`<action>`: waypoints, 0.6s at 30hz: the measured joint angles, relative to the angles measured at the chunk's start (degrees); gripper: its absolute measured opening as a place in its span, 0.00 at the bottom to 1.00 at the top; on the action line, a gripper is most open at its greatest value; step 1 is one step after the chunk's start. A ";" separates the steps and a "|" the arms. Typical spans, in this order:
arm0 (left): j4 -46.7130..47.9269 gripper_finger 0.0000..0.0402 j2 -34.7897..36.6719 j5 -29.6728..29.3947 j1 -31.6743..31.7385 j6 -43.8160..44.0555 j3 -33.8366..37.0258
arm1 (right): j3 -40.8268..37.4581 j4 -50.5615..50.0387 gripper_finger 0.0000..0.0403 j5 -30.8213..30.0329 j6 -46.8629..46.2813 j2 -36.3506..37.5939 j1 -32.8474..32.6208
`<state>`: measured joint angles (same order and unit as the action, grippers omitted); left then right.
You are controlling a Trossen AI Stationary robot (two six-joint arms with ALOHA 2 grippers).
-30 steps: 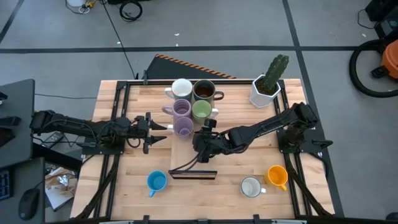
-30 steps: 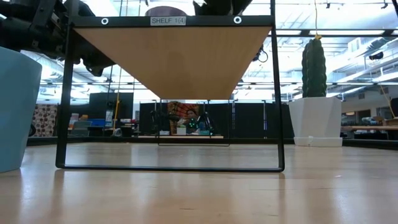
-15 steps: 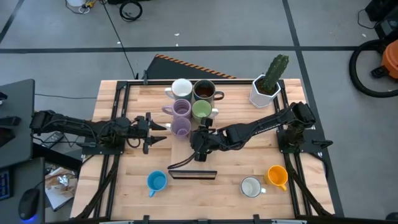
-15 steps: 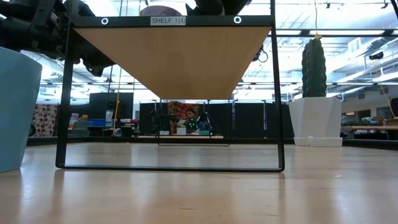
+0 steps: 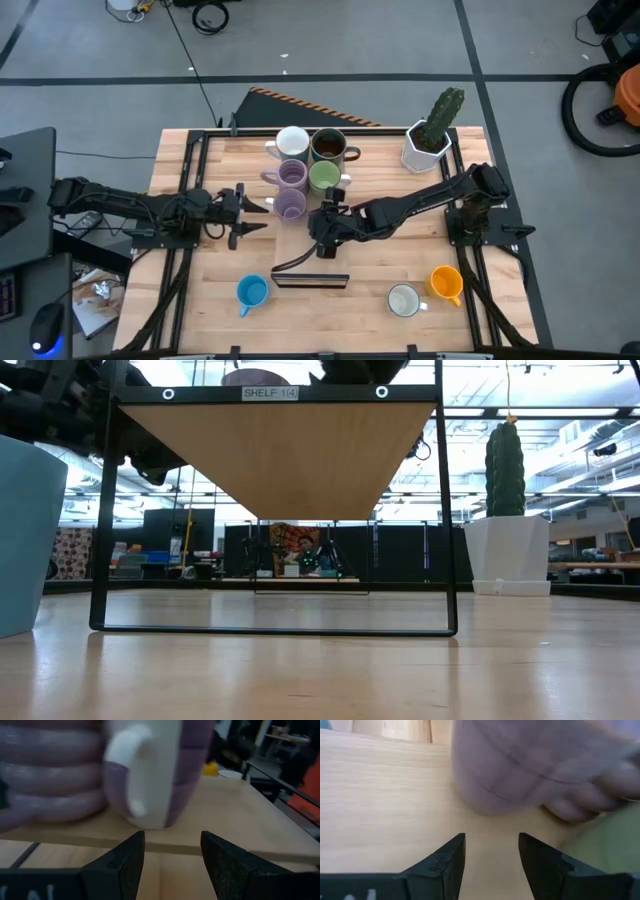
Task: Place coffee mugs
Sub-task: Put the white blue mug on the shelf
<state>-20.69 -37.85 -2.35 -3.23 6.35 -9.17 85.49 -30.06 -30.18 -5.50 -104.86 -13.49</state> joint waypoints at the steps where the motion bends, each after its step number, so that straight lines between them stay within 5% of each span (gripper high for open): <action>1: 0.21 0.50 0.01 0.86 -0.01 -0.72 0.00 | 0.00 -1.08 0.47 -0.04 -0.44 0.85 -0.30; 5: 0.90 0.50 0.02 1.90 -0.01 -3.94 0.00 | 0.02 -6.87 0.47 0.71 -2.88 4.78 -1.84; 14: 0.86 0.50 0.02 1.64 -0.01 -10.03 0.00 | 0.04 -27.50 0.47 18.08 -10.88 15.77 -0.95; 18: 0.65 0.50 0.02 1.49 0.03 -10.10 0.00 | 0.07 -35.89 0.47 19.42 -16.09 18.36 0.83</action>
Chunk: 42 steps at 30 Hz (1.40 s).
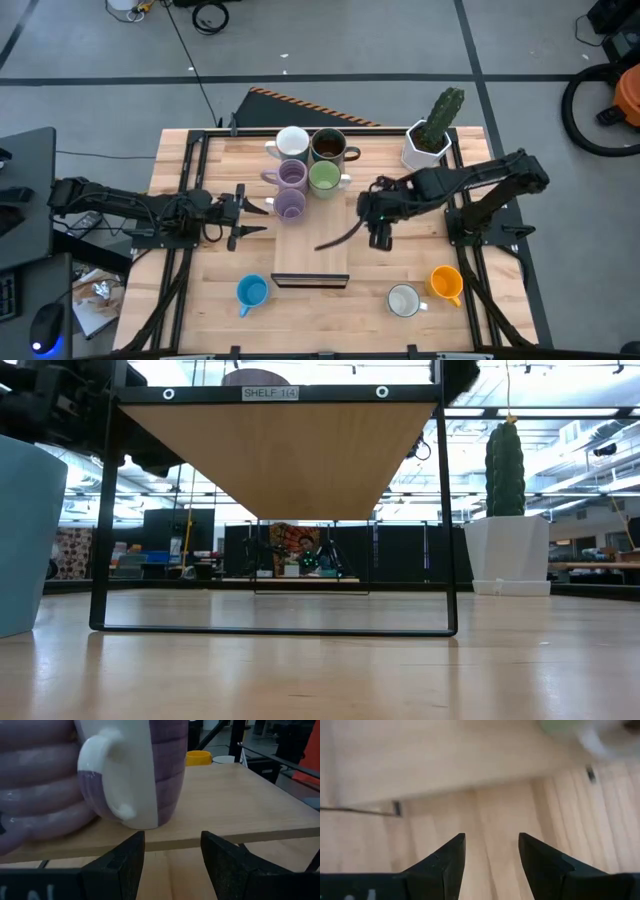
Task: Place coffee mugs
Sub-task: Put the white blue mug on the shelf
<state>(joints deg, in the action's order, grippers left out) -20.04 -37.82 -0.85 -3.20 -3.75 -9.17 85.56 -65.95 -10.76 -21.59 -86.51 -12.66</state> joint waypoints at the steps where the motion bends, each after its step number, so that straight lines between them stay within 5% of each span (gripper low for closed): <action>1: -0.18 0.50 0.02 -0.01 0.04 -0.28 0.00 | 0.00 -2.10 0.47 0.21 -1.43 0.07 0.24; 18: -5.89 0.50 0.09 -4.46 0.02 -5.29 0.00 | -0.06 -21.25 0.47 7.75 -24.32 0.42 -10.32; 30: -5.88 0.50 0.10 -4.47 0.02 -2.47 0.00 | -8.82 -12.22 0.47 17.56 -32.36 0.49 -13.56; 42: -5.73 0.50 0.09 -5.10 0.02 -0.49 0.00 | -8.96 -3.20 0.46 17.74 -38.41 0.36 -21.23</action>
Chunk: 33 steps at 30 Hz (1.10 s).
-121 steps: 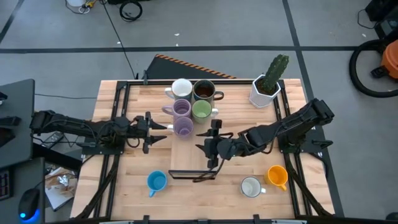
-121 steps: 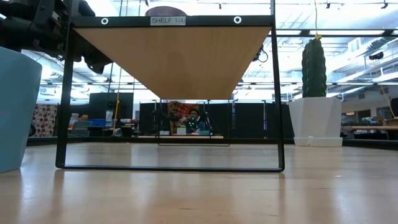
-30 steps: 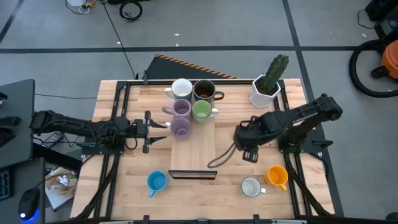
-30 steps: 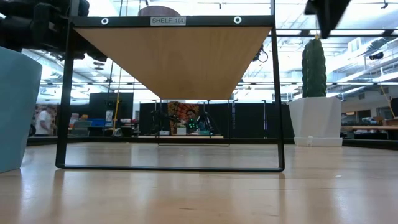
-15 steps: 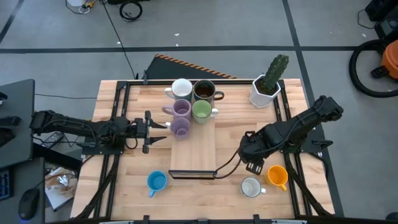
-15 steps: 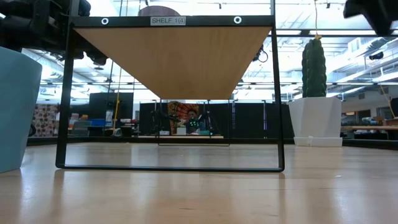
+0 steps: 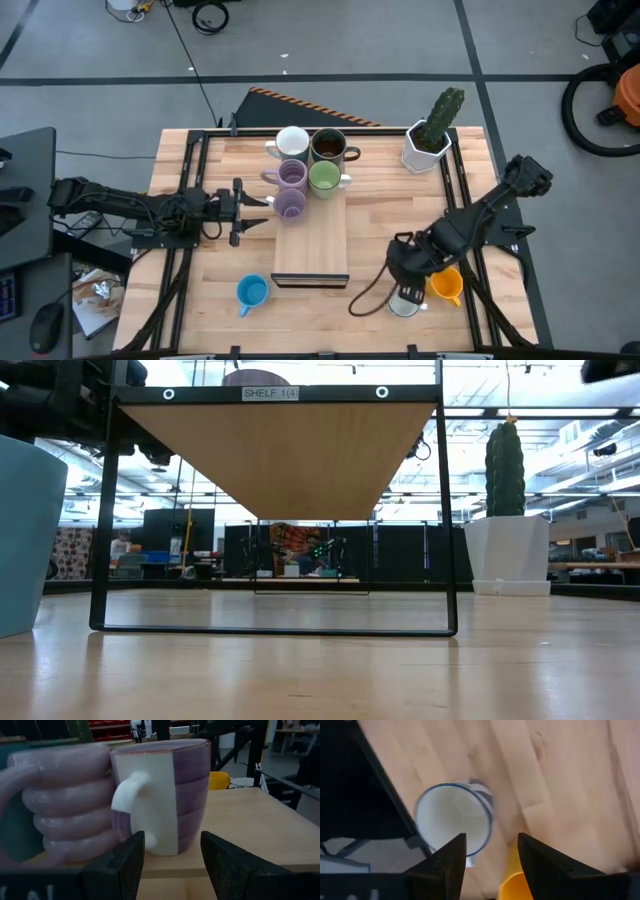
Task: Place coffee mugs
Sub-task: Put the white blue mug on the shelf
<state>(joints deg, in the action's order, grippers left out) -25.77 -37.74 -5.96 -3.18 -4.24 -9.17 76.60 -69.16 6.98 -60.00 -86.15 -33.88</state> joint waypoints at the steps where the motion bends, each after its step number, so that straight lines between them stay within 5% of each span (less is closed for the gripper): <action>1: 0.11 0.50 0.00 0.00 0.00 0.93 0.00 | 0.51 0.22 0.45 -0.62 -1.06 0.00 -0.93; 11: 0.96 0.50 -0.11 0.00 0.00 6.99 0.00 | 2.16 0.11 0.44 -6.37 -8.62 -0.98 -8.22; 33: 3.11 0.50 -0.13 0.00 -0.02 8.14 0.02 | -0.08 1.07 0.46 -7.40 -8.29 -2.73 -18.10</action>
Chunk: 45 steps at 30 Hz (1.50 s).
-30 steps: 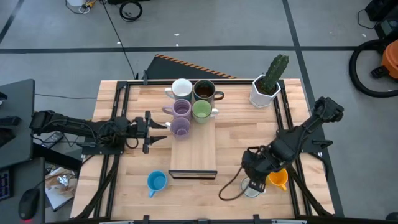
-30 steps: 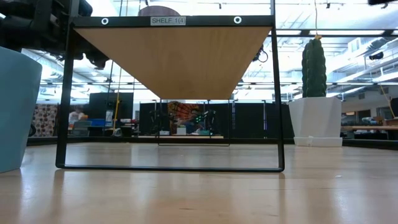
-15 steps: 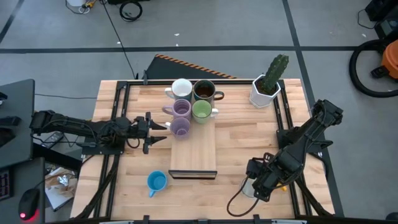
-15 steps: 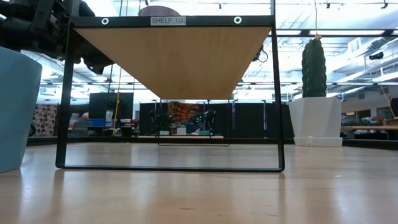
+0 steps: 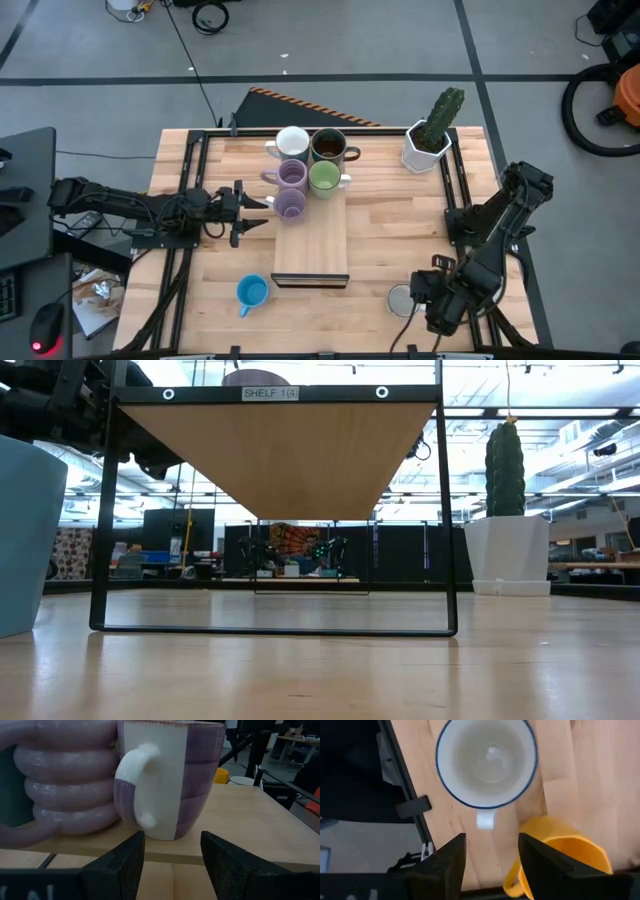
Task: Place coffee mugs
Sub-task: Put the white blue mug on the shelf
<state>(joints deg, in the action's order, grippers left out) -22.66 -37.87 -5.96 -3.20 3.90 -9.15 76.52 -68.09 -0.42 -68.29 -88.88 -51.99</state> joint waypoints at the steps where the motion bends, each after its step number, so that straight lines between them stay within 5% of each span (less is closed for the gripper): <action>1: 0.01 0.50 0.00 0.00 0.00 0.00 0.00 | -0.55 0.80 0.47 -0.67 -0.23 0.00 -0.72; 18: -0.04 0.50 0.00 0.00 0.01 -0.04 0.00 | -12.22 15.86 0.54 3.05 -12.55 -0.02 -0.76; 34: -0.10 0.50 0.00 -0.02 0.02 -0.02 0.00 | -12.68 18.93 0.54 4.36 -9.70 -8.50 -0.04; 45: -0.14 0.50 0.00 -0.01 0.01 -0.06 0.02 | -12.68 18.88 0.39 1.68 -9.96 -8.94 0.64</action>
<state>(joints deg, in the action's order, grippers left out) -22.81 -37.87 -5.96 -3.19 3.84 -9.13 63.83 -49.21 1.26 -78.25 -97.82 -51.35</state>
